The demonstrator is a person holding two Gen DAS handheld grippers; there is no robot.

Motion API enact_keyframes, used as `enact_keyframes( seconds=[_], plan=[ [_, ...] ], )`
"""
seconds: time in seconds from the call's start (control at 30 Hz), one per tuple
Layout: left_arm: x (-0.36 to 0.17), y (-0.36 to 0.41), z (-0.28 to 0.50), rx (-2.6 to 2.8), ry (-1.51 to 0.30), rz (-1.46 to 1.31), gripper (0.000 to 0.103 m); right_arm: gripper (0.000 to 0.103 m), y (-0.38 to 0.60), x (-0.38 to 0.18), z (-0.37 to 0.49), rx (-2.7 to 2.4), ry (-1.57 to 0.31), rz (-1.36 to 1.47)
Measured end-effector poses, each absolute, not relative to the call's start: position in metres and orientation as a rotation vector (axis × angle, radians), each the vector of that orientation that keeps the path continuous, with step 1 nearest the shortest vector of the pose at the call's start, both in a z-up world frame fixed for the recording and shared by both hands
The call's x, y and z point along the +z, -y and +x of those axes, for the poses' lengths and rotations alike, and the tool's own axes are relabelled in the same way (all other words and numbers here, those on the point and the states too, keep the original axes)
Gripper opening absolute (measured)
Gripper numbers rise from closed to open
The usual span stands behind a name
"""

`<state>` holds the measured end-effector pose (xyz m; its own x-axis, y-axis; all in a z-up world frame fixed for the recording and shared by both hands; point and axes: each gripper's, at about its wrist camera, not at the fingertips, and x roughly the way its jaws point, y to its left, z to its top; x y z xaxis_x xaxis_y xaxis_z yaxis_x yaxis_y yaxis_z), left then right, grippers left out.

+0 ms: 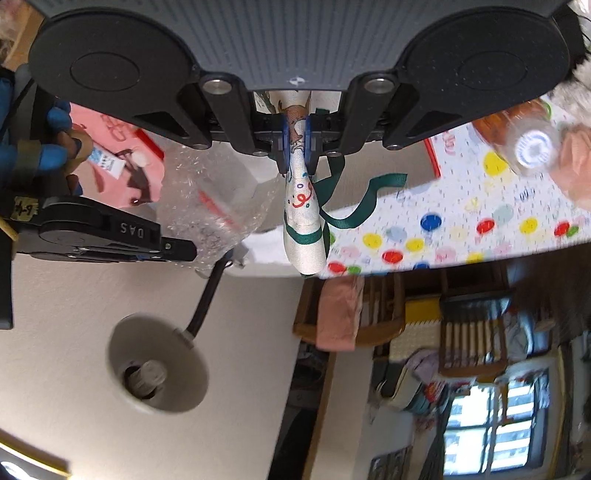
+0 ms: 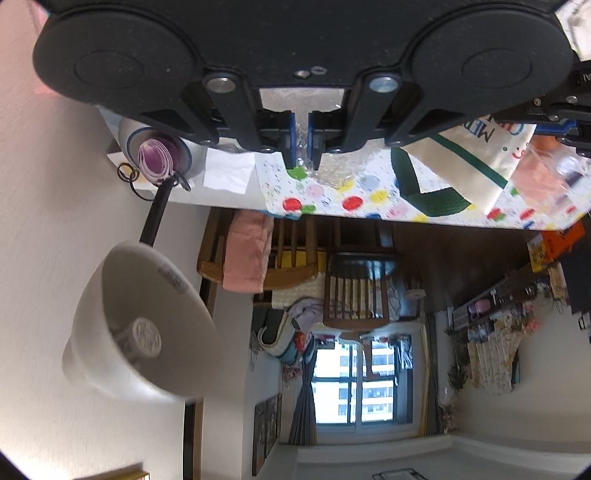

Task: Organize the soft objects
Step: 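Lift the cloth bag with the left tool and carry it over the box, then open the left tool to drop the cloth bag into the box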

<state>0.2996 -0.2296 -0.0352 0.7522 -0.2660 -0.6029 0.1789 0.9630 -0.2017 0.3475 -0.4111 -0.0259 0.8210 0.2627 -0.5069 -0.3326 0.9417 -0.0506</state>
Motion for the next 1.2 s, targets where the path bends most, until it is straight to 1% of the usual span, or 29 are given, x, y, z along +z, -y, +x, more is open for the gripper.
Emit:
enact_keyframes(
  seconds=[0.37,0.57,0.83,0.97,1.03,1.07,1.13,1.17,1.2],
  plan=[
    [-0.088,0.241,0.331,-0.19,-0.81,-0.159,0.007,0.005,0.407,-0.067,0.364,0.351,-0.642,-0.171],
    [-0.104,0.243,0.336,-0.167,-0.86,-0.156,0.007,0.006,0.401,-0.084,0.364,0.407,-0.695,-0.184],
    [-0.112,0.237,0.342,-0.125,-0.899,-0.164,0.008,0.013,0.391,-0.098,0.363,0.48,-0.767,-0.183],
    [-0.114,0.236,0.341,-0.097,-0.916,-0.15,0.01,0.016,0.388,-0.102,0.362,0.51,-0.79,-0.18],
    [-0.114,0.236,0.339,-0.089,-0.92,-0.137,0.013,0.016,0.387,-0.104,0.361,0.523,-0.802,-0.176],
    [-0.115,0.236,0.338,-0.088,-0.922,-0.134,0.018,0.017,0.386,-0.104,0.36,0.529,-0.806,-0.175],
    [-0.115,0.236,0.337,-0.085,-0.928,-0.128,0.032,0.019,0.386,-0.105,0.359,0.537,-0.814,-0.168],
    [-0.115,0.236,0.336,-0.084,-0.932,-0.127,0.047,0.02,0.386,-0.105,0.359,0.54,-0.815,-0.164],
    [-0.115,0.235,0.335,-0.085,-0.933,-0.126,0.06,0.024,0.386,-0.104,0.358,0.544,-0.815,-0.162]
  ],
)
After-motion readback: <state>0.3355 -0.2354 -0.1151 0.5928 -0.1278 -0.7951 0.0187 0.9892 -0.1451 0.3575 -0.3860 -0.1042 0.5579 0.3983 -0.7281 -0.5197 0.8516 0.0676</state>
